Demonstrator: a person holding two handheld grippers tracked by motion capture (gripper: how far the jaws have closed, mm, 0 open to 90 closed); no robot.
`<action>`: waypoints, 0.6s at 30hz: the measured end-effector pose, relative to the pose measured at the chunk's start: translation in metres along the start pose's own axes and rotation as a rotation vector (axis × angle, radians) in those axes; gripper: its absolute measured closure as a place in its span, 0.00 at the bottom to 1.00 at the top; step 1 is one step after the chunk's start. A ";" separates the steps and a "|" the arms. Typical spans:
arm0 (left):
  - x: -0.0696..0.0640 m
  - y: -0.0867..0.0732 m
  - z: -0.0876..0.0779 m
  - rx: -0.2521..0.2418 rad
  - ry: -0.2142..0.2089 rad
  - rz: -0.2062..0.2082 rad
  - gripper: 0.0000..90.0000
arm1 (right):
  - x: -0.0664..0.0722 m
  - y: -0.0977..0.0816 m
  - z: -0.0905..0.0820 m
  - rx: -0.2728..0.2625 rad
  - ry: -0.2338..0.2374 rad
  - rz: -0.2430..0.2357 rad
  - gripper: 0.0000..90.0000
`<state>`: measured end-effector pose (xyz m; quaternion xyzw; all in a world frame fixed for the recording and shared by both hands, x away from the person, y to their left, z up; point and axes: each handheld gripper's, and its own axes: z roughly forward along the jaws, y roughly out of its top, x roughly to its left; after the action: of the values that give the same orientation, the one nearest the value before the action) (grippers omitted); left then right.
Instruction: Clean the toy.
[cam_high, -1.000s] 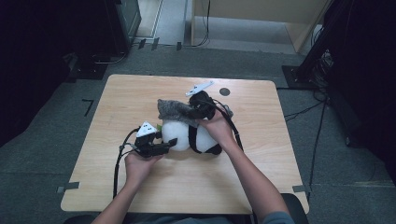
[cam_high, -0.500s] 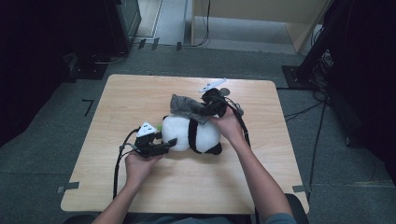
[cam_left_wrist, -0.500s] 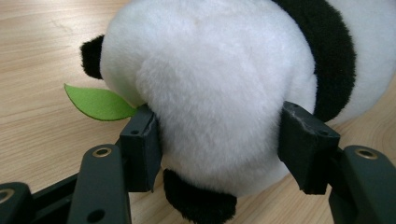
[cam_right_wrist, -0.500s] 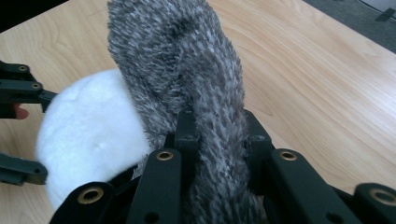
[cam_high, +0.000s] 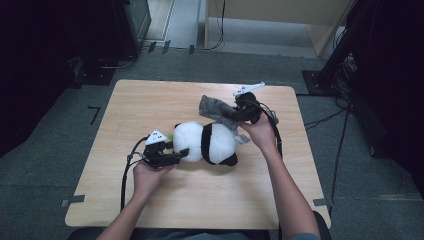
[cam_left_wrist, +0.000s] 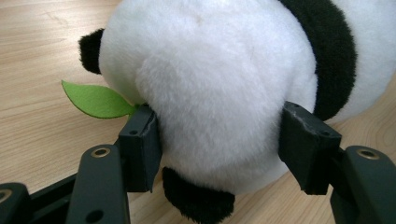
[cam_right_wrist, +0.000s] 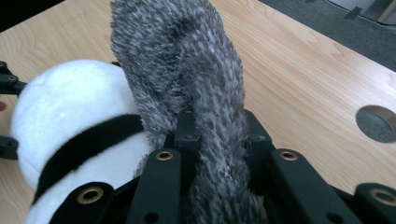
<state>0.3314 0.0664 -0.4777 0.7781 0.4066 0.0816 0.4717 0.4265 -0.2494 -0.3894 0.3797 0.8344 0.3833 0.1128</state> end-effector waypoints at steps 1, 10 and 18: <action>0.000 0.000 0.000 0.000 0.000 0.001 0.40 | -0.002 -0.002 -0.002 -0.006 -0.007 0.001 0.83; 0.000 0.000 0.000 0.000 0.002 -0.005 0.40 | -0.018 -0.017 -0.008 0.000 -0.041 0.037 0.83; -0.001 0.000 0.000 0.002 0.003 -0.007 0.39 | -0.033 -0.036 -0.005 0.047 -0.069 0.068 0.83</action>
<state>0.3309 0.0662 -0.4776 0.7771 0.4102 0.0804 0.4706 0.4271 -0.2907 -0.4155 0.4235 0.8254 0.3537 0.1193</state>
